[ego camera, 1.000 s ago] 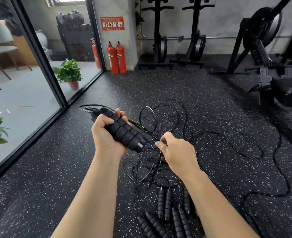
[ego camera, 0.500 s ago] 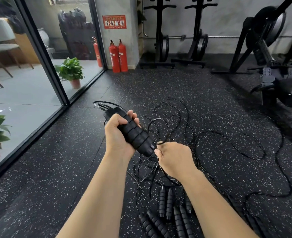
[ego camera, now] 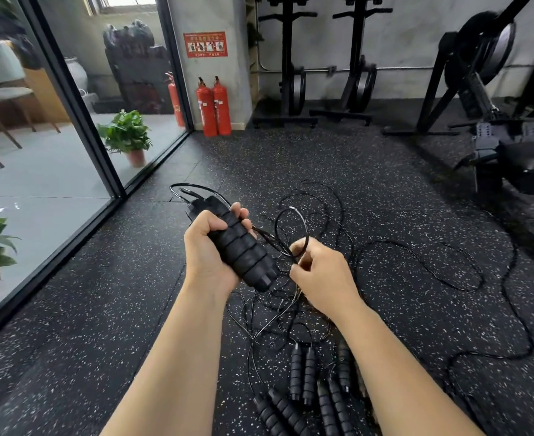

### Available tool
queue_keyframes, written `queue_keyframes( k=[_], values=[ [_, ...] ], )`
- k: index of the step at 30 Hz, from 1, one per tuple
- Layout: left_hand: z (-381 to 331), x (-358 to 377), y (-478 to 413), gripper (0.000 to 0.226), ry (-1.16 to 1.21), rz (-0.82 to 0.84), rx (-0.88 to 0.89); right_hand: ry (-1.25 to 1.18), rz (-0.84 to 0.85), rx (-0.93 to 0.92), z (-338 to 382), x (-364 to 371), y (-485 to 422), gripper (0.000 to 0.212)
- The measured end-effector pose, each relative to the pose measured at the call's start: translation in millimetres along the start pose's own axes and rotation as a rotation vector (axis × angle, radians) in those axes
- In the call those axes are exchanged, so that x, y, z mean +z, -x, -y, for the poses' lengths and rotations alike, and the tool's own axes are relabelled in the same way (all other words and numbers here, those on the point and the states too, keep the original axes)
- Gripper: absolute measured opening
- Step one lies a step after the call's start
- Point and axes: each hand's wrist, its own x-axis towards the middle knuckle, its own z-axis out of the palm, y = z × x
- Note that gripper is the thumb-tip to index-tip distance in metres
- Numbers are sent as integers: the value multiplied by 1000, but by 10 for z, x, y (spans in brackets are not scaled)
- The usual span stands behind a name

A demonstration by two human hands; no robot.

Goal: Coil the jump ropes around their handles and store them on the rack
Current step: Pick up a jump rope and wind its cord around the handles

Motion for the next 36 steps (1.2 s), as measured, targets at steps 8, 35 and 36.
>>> queue_keyframes(
  k=[8,35,36],
  values=[
    [16,29,28,42,-2,-5,-16,-646,198,149,-13,-65,-45,13],
    [59,103,19,40,-1,-90,-12,292,-16,-90,110,-55,54,20],
    [57,102,17,40,0,-113,2,408,-32,-123,144,-60,64,22]
  ],
)
